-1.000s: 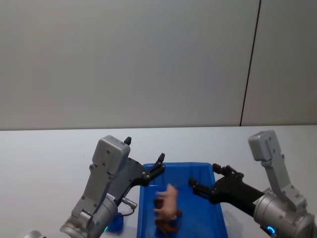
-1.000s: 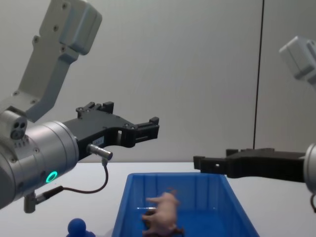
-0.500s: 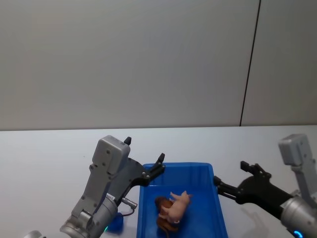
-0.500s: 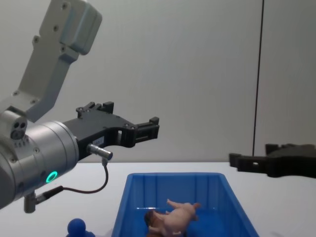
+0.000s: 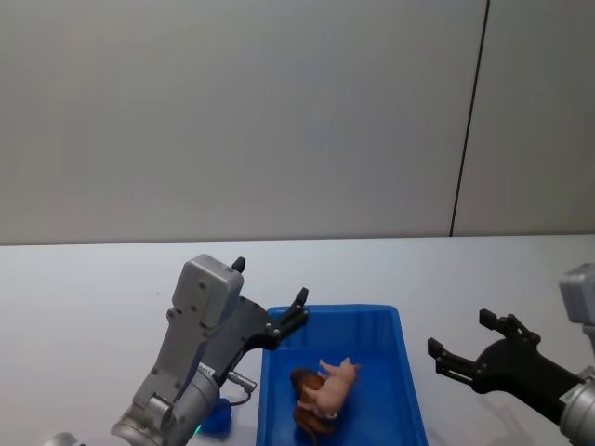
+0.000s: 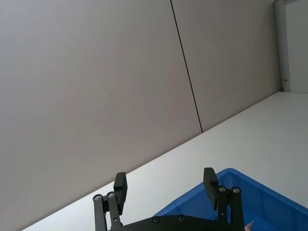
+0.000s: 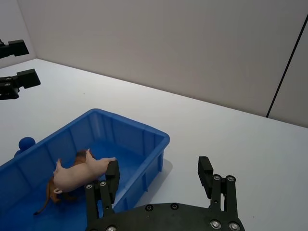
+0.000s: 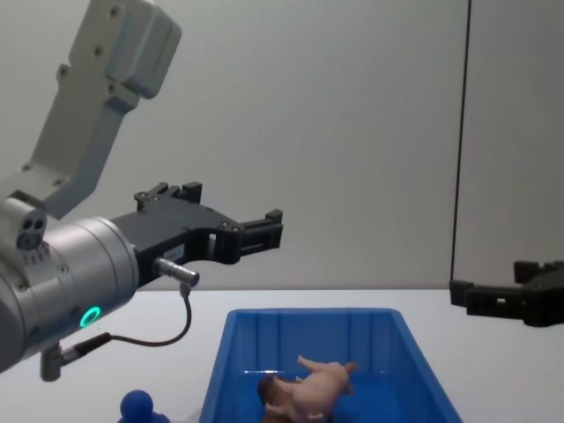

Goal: Pick up the two dolls from the table and place them into the box.

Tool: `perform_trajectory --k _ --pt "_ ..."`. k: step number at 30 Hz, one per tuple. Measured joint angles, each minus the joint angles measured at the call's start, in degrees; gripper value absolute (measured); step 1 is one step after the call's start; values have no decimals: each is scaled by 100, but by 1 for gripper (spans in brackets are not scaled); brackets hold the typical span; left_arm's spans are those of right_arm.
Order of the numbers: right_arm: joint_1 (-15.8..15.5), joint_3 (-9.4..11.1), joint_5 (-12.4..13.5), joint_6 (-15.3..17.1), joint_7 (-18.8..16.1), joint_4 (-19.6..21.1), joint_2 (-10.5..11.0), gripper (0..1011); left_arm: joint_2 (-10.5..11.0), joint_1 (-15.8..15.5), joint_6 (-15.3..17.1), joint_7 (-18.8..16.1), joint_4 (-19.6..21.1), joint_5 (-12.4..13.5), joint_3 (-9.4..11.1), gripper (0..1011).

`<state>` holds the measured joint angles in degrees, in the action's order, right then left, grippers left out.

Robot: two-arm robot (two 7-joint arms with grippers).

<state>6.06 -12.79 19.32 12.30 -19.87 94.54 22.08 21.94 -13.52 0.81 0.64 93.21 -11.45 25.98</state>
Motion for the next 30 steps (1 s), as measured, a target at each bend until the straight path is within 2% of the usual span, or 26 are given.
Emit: perform_trajectory --k 10,19,23,30 --pt "-88 48 43 -52 -9 57 93 1001 195 160 96 -108 165 -2 -88 1001" --pt "-123 69 60 -74 -14 82 131 1001 527 475 196 -283 359 -157 -216 1001" --pt "-135 75 66 -79 -14 90 142 1001 647 610 201 -310 356 -268 -259 1002" --pt "-145 80 70 -84 -14 96 153 1001 714 716 118 -195 162 -429 -295 1001"
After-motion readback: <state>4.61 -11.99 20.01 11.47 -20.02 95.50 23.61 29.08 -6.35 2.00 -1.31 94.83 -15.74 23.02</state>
